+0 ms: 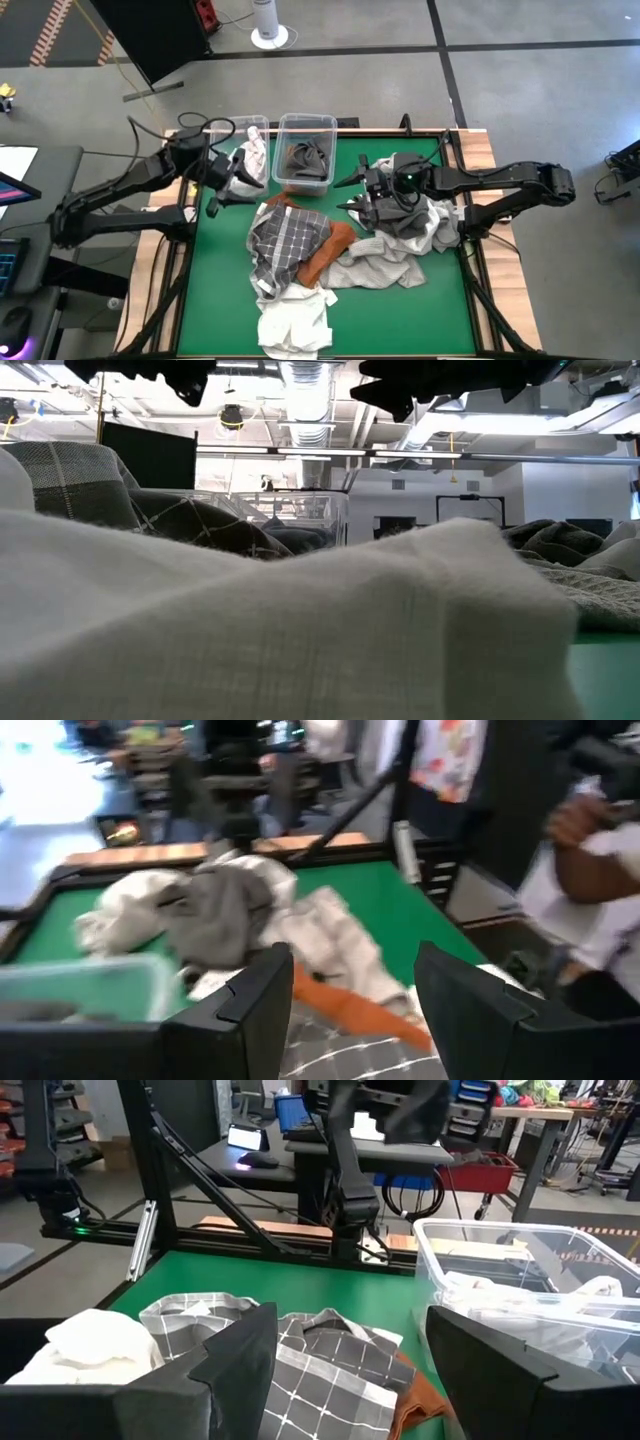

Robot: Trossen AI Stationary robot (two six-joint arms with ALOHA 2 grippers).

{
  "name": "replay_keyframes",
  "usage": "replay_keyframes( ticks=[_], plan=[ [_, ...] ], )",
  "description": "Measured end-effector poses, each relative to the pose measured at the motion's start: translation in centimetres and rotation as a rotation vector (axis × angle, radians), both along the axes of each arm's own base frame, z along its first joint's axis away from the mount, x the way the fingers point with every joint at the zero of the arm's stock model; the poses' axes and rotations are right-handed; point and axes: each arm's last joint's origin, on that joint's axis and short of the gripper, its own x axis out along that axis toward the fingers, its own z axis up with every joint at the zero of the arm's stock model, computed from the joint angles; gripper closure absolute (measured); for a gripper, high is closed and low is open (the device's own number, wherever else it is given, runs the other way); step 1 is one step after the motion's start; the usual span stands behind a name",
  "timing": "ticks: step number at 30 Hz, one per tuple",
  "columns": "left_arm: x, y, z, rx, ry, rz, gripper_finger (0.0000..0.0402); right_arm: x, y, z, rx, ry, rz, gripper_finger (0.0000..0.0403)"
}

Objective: Sort towels by color in basket
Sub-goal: Put the dark gray patterned towel into the right transparent bin

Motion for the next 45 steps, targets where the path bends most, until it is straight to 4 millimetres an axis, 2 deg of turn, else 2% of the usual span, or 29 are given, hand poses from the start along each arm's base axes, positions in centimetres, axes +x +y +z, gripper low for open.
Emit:
replay_keyframes(
  ticks=[5, 12, 18, 20, 28, 33, 36, 40, 45],
  plan=[
    [0.4, -1.1, -0.1, -0.02, 0.002, -0.127, 0.0203, 0.0, 0.0, 0.0, 0.001, 0.006, 0.0, 0.0117],
    [0.7, -2.0, -0.1, -0.028, 0.002, -0.182, 0.0203, 0.0, 0.0, -0.2, 0.003, 0.021, 0.0, 0.0117],
    [1.2, -2.5, 0.0, -0.102, 0.046, -0.074, 0.0203, 0.0, -0.1, -0.2, 0.013, 0.025, -0.042, 0.0117],
    [1.9, -2.9, -0.5, -0.12, 0.093, -0.011, 0.0203, 0.0, -0.3, -0.2, 0.014, 0.026, -0.091, 0.0117],
    [5.4, -5.4, -3.7, -0.165, 0.344, 0.035, 0.0203, -0.2, -0.9, -0.7, 0.016, 0.084, -0.301, 0.0117],
    [7.0, -8.3, -6.5, -0.128, 0.526, -0.077, 0.0203, -1.3, -1.2, -0.8, -0.002, 0.181, -0.473, 0.0117],
    [7.7, -10.1, -7.3, -0.104, 0.556, -0.147, 0.0203, -1.9, -1.2, -0.4, 0.001, 0.181, -0.523, 0.0117],
    [8.2, -12.2, -8.0, -0.077, 0.554, -0.223, 0.0203, -2.0, -0.7, -0.2, 0.004, 0.175, -0.506, 0.0117],
    [8.6, -13.7, -8.5, -0.06, 0.547, -0.25, 0.0203, -2.0, -0.3, -0.2, -0.004, 0.176, -0.487, 0.0117]
  ],
)
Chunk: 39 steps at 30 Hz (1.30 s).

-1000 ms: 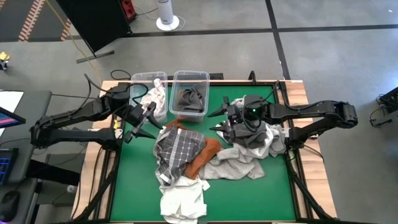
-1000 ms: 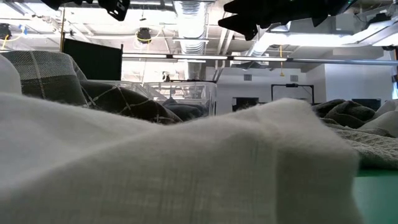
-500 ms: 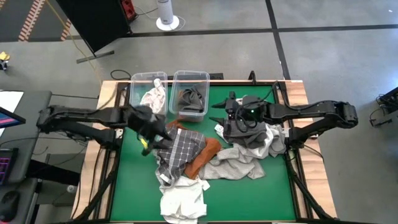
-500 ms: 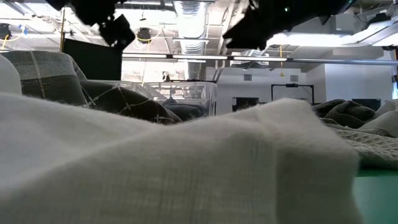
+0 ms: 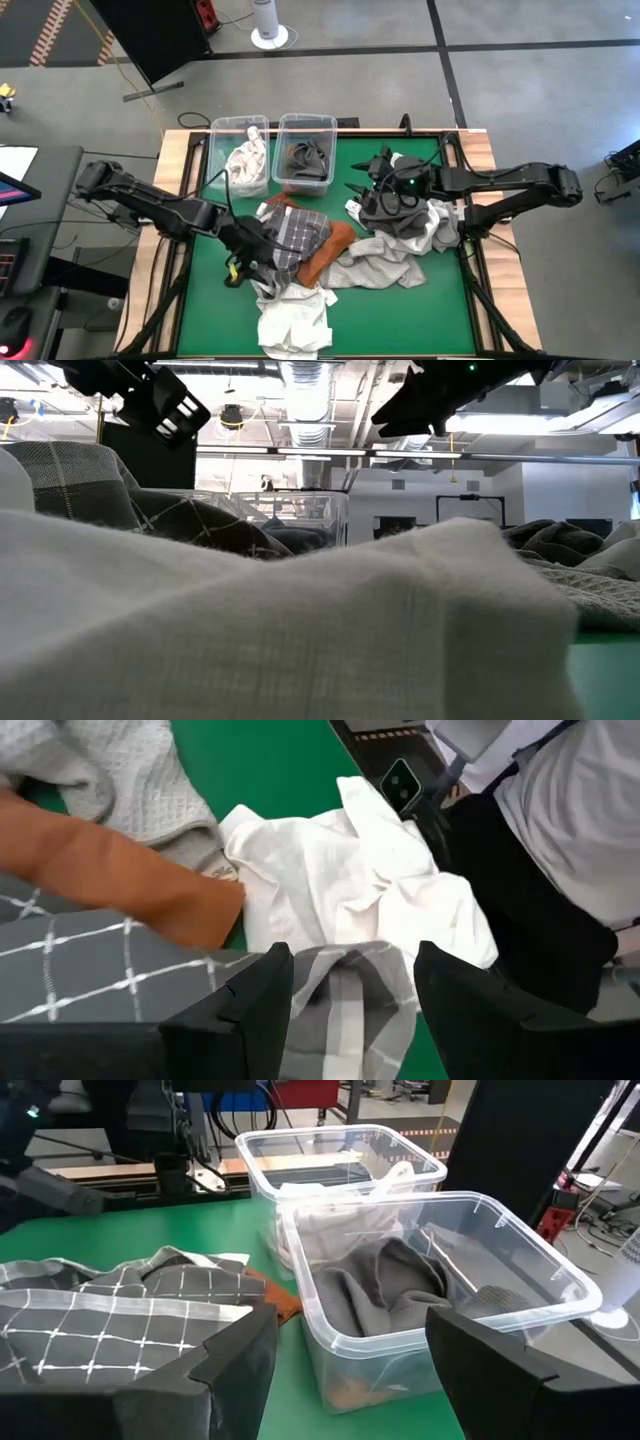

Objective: Sort towels by color in basket
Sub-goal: Put the dark gray patterned towel into the right transparent bin

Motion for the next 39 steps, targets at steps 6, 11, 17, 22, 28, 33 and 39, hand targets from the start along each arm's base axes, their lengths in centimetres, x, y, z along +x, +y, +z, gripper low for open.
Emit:
replay_keyframes(
  ticks=[6, 11, 17, 22, 28, 33, 39],
  plan=[
    [0.4, -1.6, -0.7, 0.044, 0.006, 0.005, 0.0203, 0.0, 0.0, 0.0, 0.001, 0.004, -0.001, 0.0117],
    [0.8, -3.2, -2.6, 0.199, 0.016, 0.034, 0.0203, 0.0, 0.0, -0.1, 0.001, 0.011, 0.0, 0.0117],
    [0.7, -3.4, -3.3, 0.451, -0.014, 0.107, 0.0203, 0.0, 0.0, -0.1, 0.001, 0.012, 0.0, 0.0117],
    [0.6, -3.3, -1.5, 0.624, 0.002, 0.096, 0.0203, 0.0, 0.0, -0.1, 0.001, 0.014, 0.0, 0.0117],
    [0.0, -3.7, 1.8, 0.887, -0.005, 0.153, 0.0203, 0.0, 0.0, -0.1, 0.002, 0.014, 0.0, 0.0117],
    [-0.1, -3.3, 4.1, 0.87, 0.025, 0.267, 0.0203, 0.0, 0.1, -0.2, 0.01, 0.014, 0.001, 0.0117],
    [-0.2, -2.9, 4.0, 0.765, 0.087, 0.354, 0.0203, 1.4, 2.6, -1.2, -0.022, 0.041, 0.172, 0.0117]
  ],
)
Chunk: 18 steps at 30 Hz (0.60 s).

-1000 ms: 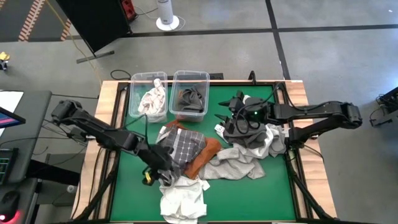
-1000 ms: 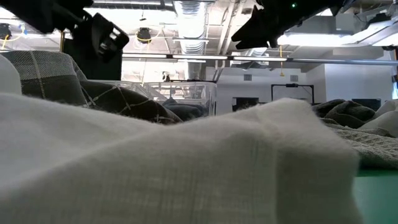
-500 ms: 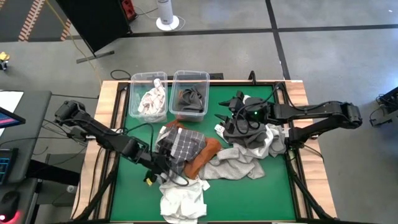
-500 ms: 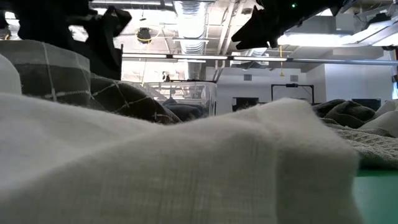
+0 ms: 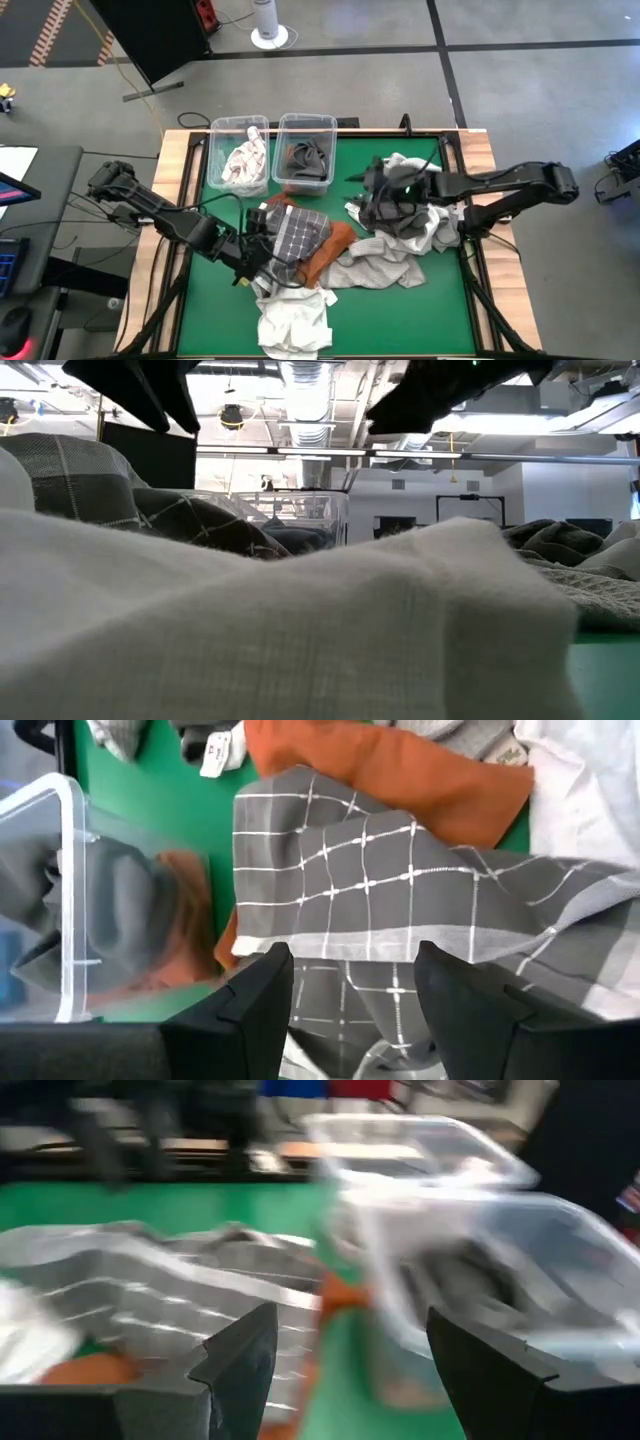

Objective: Sort towels by color in basket
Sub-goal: Put the dark gray patterned towel into the right transparent bin

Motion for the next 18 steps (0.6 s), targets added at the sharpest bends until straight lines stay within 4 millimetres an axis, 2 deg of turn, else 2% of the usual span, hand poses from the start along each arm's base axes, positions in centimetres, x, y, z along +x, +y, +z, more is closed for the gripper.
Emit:
replay_keyframes(
  ticks=[5, 11, 15, 18],
  plan=[
    [-1.7, 0.8, 1.1, -0.004, -0.118, 0.074, 0.0203, 2.9, 2.7, -1.2, -0.027, 0.011, 0.118, 0.0117],
    [-5.0, 2.9, 1.5, -0.097, -0.252, 0.209, 0.0203, 7.8, 5.5, -2.2, -0.049, 0.081, 0.193, 0.0117],
    [-6.9, 4.0, 2.2, -0.181, -0.339, 0.287, 0.0203, 11.3, 7.7, -4.2, -0.06, 0.122, 0.237, 0.0117],
    [-8.0, 4.7, 2.9, -0.213, -0.413, 0.337, 0.0203, 13.4, 9.3, -6.5, -0.058, 0.168, 0.255, 0.0117]
  ],
)
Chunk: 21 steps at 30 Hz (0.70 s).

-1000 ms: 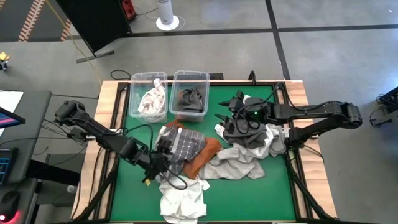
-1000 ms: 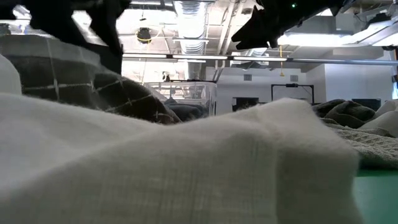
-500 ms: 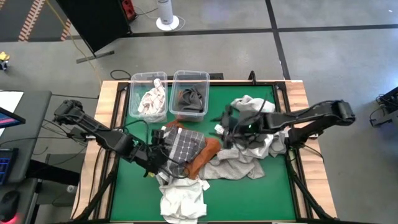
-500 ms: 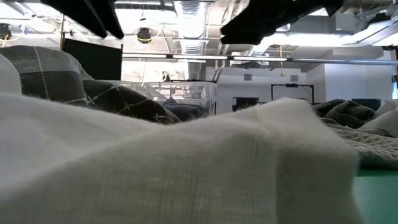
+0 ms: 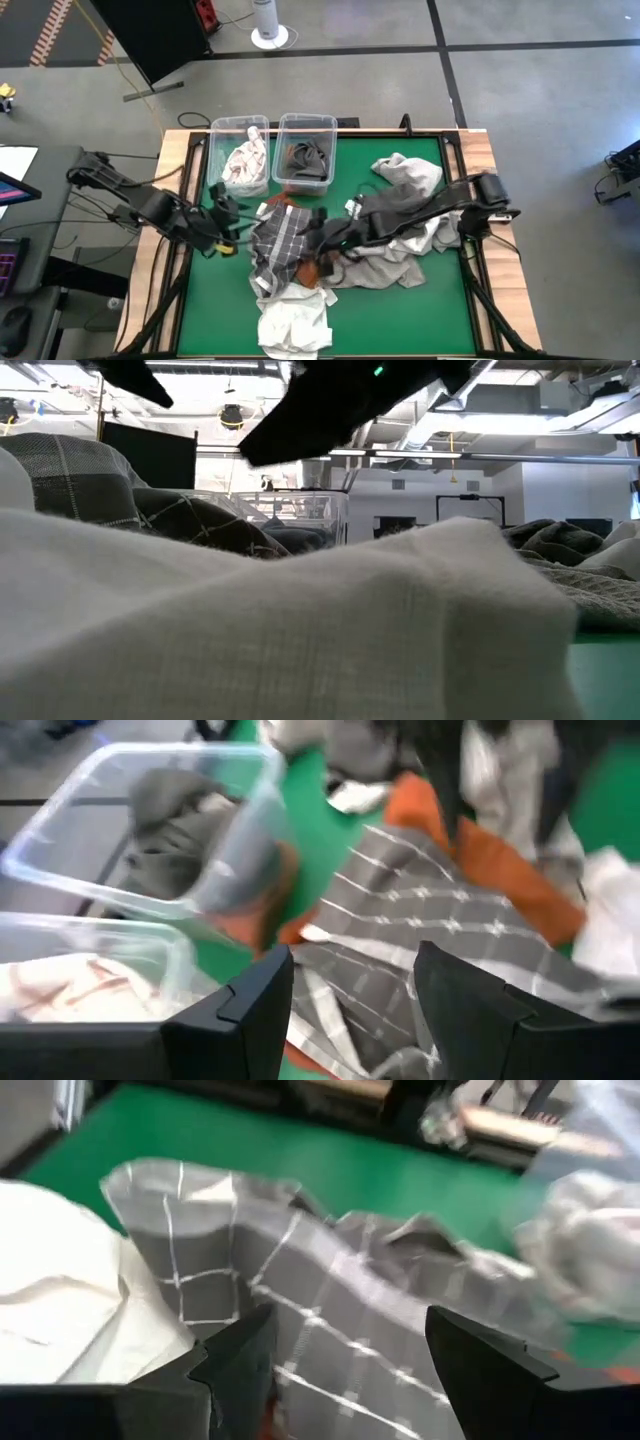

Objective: Sort towels by color in basket
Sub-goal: Put the dark gray patterned towel into the right transparent bin

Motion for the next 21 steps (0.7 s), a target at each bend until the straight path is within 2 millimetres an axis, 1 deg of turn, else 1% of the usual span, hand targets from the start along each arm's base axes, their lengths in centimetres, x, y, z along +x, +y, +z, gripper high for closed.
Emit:
replay_keyframes(
  ticks=[4, 8, 11, 13, 15, 16, 18, 21],
  plan=[
    [-1.1, 0.8, 0.9, 0.012, -0.082, 0.063, 0.0203, 1.9, 1.6, -2.3, -0.086, 0.035, -0.042, 0.0117],
    [-1.8, 1.3, 1.4, 0.022, -0.124, 0.094, 0.0203, 2.9, 2.6, -4.0, -0.137, 0.08, -0.028, 0.0117],
    [-1.8, 1.3, 1.4, 0.041, -0.132, 0.111, 0.0203, 3.2, 2.5, -4.6, -0.146, 0.112, -0.029, 0.0123],
    [-1.8, 1.4, 1.5, 0.083, -0.138, 0.133, 0.0203, 3.4, 2.4, -4.7, -0.145, 0.112, -0.034, 0.0141],
    [-1.7, 1.5, 1.6, 0.142, -0.147, 0.164, 0.0203, 3.5, 2.0, -4.8, -0.143, 0.12, -0.046, 0.0176],
    [-1.7, 1.5, 1.6, 0.177, -0.149, 0.18, 0.0203, 3.6, 1.6, -4.9, -0.137, 0.122, -0.056, 0.0201],
    [-1.4, 1.5, 1.6, 0.24, -0.145, 0.203, 0.0203, 3.7, 0.9, -4.9, -0.137, 0.125, -0.072, 0.0261],
    [-1.0, 1.4, 1.7, 0.298, -0.131, 0.197, 0.0203, 3.9, -0.1, -4.9, -0.165, 0.13, -0.076, 0.0362]
  ],
)
